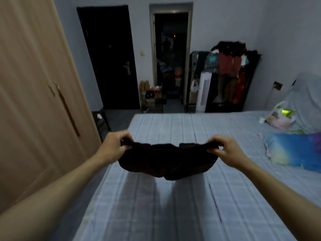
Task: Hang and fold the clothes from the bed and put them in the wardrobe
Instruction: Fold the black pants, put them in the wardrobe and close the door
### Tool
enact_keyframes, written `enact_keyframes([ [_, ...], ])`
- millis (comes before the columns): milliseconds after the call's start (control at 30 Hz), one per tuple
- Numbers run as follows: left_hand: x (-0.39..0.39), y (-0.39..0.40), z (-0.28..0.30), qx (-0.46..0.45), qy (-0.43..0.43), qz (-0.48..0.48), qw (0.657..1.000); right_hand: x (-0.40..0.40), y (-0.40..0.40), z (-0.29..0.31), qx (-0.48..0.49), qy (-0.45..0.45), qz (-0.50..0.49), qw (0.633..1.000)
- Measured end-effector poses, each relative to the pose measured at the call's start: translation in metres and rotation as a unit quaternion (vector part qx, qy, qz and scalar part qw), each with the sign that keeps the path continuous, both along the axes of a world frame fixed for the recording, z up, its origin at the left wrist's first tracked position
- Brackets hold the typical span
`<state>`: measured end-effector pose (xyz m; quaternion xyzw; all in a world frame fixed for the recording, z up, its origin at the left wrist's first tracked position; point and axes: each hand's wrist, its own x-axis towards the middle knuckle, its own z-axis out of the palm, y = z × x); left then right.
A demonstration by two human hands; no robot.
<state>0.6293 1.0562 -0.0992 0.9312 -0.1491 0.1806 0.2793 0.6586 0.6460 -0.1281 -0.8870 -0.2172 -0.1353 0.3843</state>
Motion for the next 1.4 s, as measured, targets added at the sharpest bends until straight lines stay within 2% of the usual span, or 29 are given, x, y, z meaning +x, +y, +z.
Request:
enact_keyframes([
  [133,-0.067,-0.004,-0.08,0.019,0.104,-0.018,0.994,-0.066,-0.008,-0.074,-0.046,0.064,0.03,0.996],
  [267,-0.126,-0.004,-0.129,0.044,0.153,-0.048,0.986,-0.129,-0.012,-0.114,-0.081,0.113,0.022,0.99],
  [567,-0.198,0.012,-0.145,0.065,0.108,-0.078,0.989,-0.23,0.011,-0.124,-0.122,0.123,-0.035,0.984],
  [1000,-0.31,0.02,-0.207,0.073,0.18,-0.103,0.976,-0.347,0.029,-0.178,-0.177,0.205,-0.084,0.959],
  [1233,-0.343,0.008,-0.262,0.103,0.21,-0.096,0.968,-0.374,0.019,-0.243,-0.173,0.21,-0.078,0.959],
  [1400,-0.365,-0.005,-0.315,0.132,0.245,-0.113,0.954,-0.394,0.009,-0.301,-0.234,0.24,-0.042,0.941],
])
